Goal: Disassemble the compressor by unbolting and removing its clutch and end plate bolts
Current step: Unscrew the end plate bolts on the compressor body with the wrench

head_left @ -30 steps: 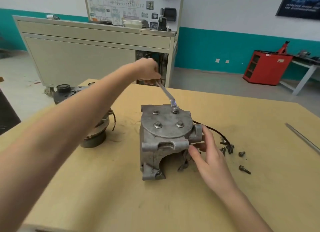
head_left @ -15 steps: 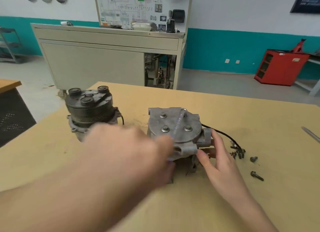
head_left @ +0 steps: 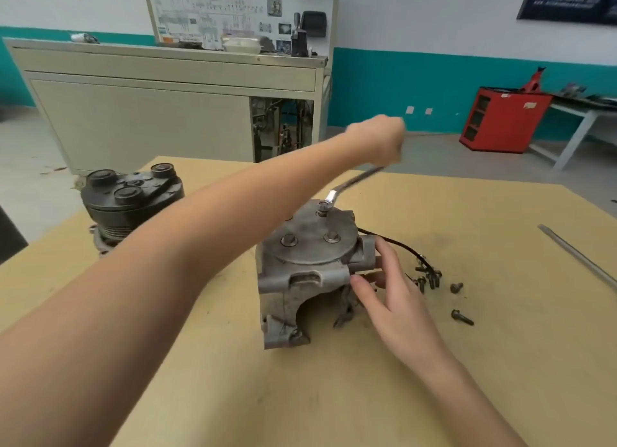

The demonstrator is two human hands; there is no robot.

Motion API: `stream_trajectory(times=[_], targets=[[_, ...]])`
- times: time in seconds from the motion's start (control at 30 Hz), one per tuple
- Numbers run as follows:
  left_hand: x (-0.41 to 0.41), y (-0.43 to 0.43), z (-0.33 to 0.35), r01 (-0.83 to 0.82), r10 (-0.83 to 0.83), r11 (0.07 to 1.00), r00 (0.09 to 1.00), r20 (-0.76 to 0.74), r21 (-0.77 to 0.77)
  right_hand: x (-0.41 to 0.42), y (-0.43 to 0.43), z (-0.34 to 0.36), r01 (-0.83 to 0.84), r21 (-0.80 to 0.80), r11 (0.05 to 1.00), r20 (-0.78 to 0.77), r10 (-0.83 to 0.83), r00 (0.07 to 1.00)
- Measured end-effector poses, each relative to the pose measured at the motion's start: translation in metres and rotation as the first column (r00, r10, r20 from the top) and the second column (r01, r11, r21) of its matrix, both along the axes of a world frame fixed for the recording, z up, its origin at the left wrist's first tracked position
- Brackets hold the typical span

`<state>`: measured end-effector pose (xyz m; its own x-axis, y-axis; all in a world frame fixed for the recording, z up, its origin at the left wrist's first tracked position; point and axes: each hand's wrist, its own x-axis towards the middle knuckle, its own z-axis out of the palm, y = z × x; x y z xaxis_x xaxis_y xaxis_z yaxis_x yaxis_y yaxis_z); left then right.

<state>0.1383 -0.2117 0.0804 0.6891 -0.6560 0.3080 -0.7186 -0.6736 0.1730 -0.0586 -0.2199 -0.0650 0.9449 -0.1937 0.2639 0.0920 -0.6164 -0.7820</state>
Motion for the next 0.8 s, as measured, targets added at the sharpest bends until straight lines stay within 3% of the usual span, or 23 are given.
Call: stream_trajectory(times=[0.17,0.23,0.37,0.43,0.5,0.57,0.67,0.73,0.8], targets=[[0.041,0.103,-0.003,-0.300,0.297,0.954,0.949,-0.104,-0.010,0.001,-0.001,-0.001,0.001,0.015,1.000,0.004,-0.001,1.000],[0.037,0.153,-0.003,-0.353,0.345,0.935,0.926,-0.152,-0.028,0.001,0.000,-0.001,-0.005,0.028,1.000,0.011,0.004,1.000],[-0.024,0.248,0.000,-0.342,0.354,0.935,0.903,-0.243,0.094,-0.001,0.000,0.000,-0.020,0.023,1.000,0.014,0.020,1.000],[-0.065,0.270,0.006,-0.353,0.388,0.917,0.898,-0.207,0.188,-0.001,0.000,0.000,-0.016,0.009,1.000,0.002,0.016,1.000],[-0.104,0.274,0.009,-0.399,0.426,0.885,0.902,-0.073,0.241,-0.001,0.001,0.001,-0.016,-0.002,1.000,-0.007,0.016,1.000],[-0.145,0.265,0.010,-0.355,0.346,0.907,0.935,0.078,0.225,-0.001,0.002,0.003,-0.026,-0.001,1.000,-0.013,0.026,1.000],[-0.190,0.227,0.013,-0.087,0.079,0.989,0.995,0.067,0.117,-0.002,0.001,0.003,-0.017,-0.004,1.000,-0.013,0.017,1.000],[-0.196,0.186,0.008,0.058,-0.095,0.964,0.986,0.134,0.260,-0.002,0.000,0.003,-0.011,0.021,1.000,-0.020,0.011,1.000],[-0.196,0.133,0.003,0.188,-0.228,0.954,0.962,0.154,0.234,-0.001,-0.001,0.000,-0.024,0.054,0.998,-0.040,0.026,0.999]])
